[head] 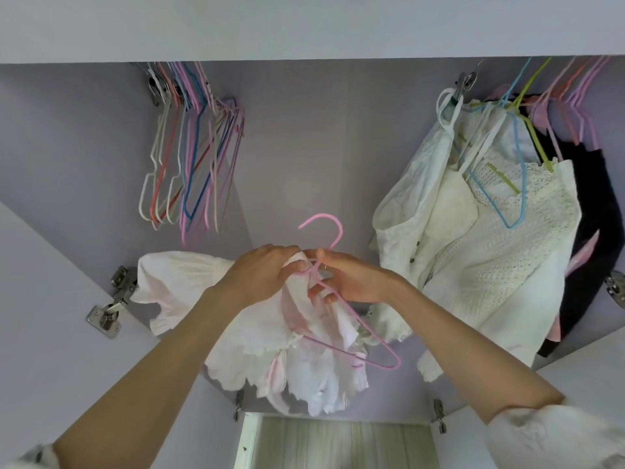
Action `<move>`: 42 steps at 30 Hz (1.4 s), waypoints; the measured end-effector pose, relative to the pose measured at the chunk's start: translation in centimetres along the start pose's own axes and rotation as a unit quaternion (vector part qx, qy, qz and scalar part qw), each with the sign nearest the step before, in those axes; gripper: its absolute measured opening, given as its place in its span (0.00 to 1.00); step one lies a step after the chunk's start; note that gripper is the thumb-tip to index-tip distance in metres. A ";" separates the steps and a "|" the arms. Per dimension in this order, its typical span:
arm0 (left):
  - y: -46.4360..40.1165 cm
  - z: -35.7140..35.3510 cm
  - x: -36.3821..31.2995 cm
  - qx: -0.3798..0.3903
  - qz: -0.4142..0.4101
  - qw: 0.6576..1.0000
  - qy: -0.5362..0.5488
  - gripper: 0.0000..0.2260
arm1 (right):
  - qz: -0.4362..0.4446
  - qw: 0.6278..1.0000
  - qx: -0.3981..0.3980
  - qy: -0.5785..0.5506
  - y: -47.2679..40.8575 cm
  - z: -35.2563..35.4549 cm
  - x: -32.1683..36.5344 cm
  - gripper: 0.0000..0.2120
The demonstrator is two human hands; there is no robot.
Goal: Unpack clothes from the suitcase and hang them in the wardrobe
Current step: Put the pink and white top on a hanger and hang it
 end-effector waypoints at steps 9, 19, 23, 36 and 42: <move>0.5 0.8 0.7 0.009 0.018 0.996 0.084 0.16 | -0.086 0.995 -0.019 0.038 0.5 0.2 -1.1 0.07; 1.4 0.3 1.0 0.000 0.025 0.988 0.152 0.16 | -0.085 0.740 -0.398 0.536 -0.1 2.0 1.3 0.12; 1.9 0.8 0.6 -0.013 0.014 0.979 0.202 0.22 | -0.093 0.710 -0.451 0.534 0.7 5.0 0.9 0.12; 2.3 2.0 2.1 -0.150 0.166 0.974 -0.036 0.22 | -0.163 0.738 -0.543 0.365 7.8 13.5 -1.0 0.13; 1.3 1.8 1.3 -0.168 0.161 0.962 -0.143 0.18 | -0.146 0.736 -0.556 0.357 9.0 13.8 -1.7 0.16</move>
Point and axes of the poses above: each hand's wrist, its own y-axis away from the middle knuckle, its own z-axis out of the back of the hand, x = y × z, the point moved 6 cm from there along -y, towards the middle knuckle, and after that the axes turned 15 degrees about -z, right-handed, at the moved point
